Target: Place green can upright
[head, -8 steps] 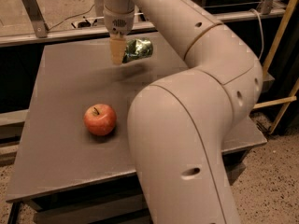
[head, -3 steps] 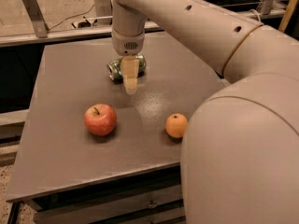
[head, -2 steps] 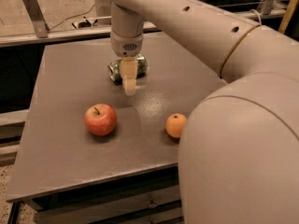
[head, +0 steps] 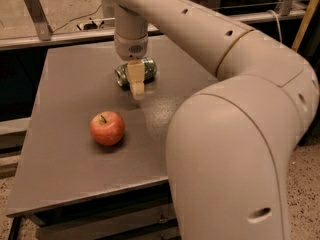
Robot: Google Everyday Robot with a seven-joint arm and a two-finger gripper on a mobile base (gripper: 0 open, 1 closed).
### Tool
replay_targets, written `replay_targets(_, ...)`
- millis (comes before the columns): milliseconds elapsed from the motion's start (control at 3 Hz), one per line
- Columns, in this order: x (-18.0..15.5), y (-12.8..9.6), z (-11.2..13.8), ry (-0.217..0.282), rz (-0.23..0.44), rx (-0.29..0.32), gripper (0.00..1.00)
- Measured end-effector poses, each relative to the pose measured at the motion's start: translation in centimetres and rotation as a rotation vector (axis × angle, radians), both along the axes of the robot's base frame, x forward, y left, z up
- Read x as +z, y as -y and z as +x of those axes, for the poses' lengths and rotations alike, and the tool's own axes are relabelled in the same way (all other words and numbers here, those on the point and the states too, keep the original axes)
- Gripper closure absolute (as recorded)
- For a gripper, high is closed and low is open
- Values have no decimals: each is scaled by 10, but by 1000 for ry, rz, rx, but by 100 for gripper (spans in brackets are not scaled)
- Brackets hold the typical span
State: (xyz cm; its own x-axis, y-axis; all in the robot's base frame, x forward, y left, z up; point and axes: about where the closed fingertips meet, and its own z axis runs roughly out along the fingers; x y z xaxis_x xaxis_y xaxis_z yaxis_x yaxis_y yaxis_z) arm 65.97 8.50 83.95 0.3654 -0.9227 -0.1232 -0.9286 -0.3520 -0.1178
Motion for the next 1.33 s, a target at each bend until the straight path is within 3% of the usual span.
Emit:
replay_targets(667, -14, -8, 0, -14, -39, 61, 49)
replay_targets(1000, -10, -6, -2, -5, -32, 61, 81)
replay_targets(1333, 36, 16, -21, 71, 53, 12, 100)
